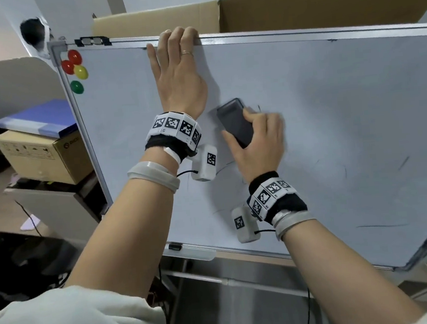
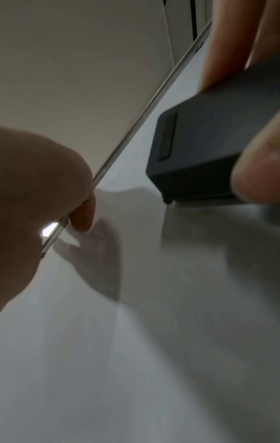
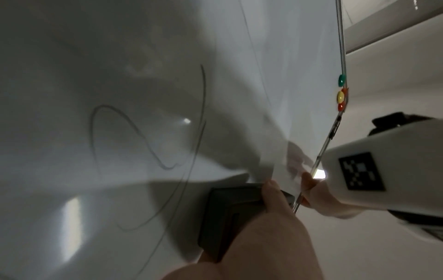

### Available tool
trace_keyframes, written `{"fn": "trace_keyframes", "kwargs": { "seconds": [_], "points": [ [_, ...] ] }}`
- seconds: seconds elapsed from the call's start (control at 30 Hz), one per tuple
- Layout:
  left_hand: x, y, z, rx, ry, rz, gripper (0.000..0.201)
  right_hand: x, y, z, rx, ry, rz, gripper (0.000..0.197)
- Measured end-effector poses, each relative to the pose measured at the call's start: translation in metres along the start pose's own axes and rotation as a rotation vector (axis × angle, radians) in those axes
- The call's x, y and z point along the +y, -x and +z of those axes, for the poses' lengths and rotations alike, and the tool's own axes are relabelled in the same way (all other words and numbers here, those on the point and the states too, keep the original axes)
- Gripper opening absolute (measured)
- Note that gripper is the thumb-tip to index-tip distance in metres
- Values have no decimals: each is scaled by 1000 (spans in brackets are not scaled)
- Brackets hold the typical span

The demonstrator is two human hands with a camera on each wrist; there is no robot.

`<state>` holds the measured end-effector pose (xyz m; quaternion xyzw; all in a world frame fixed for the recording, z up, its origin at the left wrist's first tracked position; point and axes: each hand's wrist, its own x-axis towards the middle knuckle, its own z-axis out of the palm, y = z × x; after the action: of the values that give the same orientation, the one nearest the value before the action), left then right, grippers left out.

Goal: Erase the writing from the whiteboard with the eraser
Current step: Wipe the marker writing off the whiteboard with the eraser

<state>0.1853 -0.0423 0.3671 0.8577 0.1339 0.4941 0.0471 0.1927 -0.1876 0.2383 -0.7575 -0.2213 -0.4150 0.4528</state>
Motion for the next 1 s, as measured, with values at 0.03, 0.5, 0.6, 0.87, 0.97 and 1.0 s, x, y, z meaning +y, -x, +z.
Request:
{"fn": "trace_keyframes", "kwargs": {
  "seconds": [0.03,0.5,0.6,0.87,0.97,1.0],
  "points": [
    [0,-1,0,8,-12,1,78,1,0,-1,6,-2,4,49],
    [-7,-4,1,6,53,53,81,23,-13,-15,281,18,207,55],
    [-19,-11,-6,-8,77,68,80,3,-5,6,210,-16,180,55],
    [-47,-15,-10,-51,135,197,83,-35,20,49,-26,41,-40,53],
    [-56,8,-6,-14,221,130,89,-32,21,40,-16,44,-27,52],
    [-62,23,-4,9,253,71,87,-33,22,39,-9,41,-20,52]
  ]
}}
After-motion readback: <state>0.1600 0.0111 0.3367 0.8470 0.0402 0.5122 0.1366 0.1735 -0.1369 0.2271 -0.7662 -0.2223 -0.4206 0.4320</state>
